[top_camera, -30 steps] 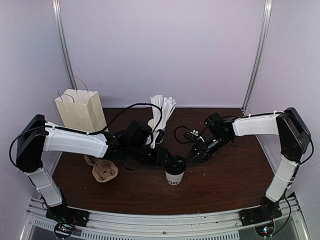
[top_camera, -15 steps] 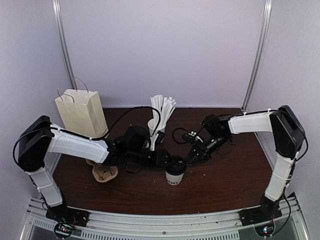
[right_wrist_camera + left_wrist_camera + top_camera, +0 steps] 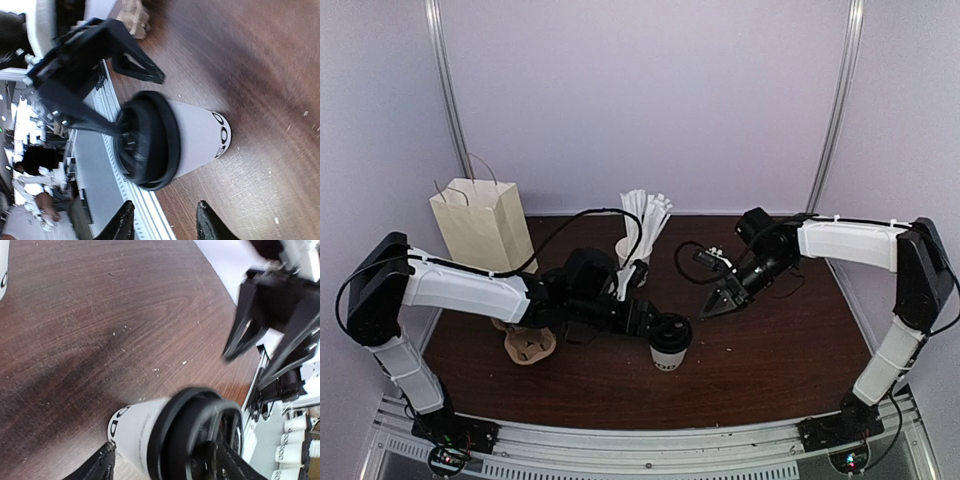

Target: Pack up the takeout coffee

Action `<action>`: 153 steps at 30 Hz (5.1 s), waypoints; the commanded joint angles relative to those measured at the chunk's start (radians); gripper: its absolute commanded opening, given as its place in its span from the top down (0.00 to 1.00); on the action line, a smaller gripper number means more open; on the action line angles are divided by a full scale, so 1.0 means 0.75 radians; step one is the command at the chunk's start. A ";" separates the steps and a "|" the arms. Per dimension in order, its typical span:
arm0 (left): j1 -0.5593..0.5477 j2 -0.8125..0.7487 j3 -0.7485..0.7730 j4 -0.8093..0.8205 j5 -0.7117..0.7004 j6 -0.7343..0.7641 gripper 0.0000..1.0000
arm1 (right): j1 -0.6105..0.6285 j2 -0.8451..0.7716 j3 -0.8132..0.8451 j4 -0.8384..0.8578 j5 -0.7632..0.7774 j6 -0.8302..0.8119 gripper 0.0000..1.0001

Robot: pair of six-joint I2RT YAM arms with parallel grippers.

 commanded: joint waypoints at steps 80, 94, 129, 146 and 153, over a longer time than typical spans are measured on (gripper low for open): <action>0.065 -0.235 -0.238 0.166 -0.245 -0.082 0.53 | 0.152 0.199 -0.045 0.087 0.256 0.037 0.55; 0.061 -0.090 -0.156 0.221 -0.121 -0.111 0.55 | 0.129 0.227 0.008 0.045 0.248 0.003 0.55; 0.052 0.028 -0.086 0.102 -0.042 -0.186 0.51 | 0.130 0.275 0.036 0.023 0.248 -0.011 0.55; 0.051 0.126 -0.201 -0.115 -0.086 -0.290 0.62 | 0.111 0.379 0.075 -0.088 0.512 -0.053 0.55; 0.036 -0.104 -0.217 -0.047 -0.174 -0.193 0.57 | 0.048 0.167 0.249 -0.188 0.247 -0.176 0.52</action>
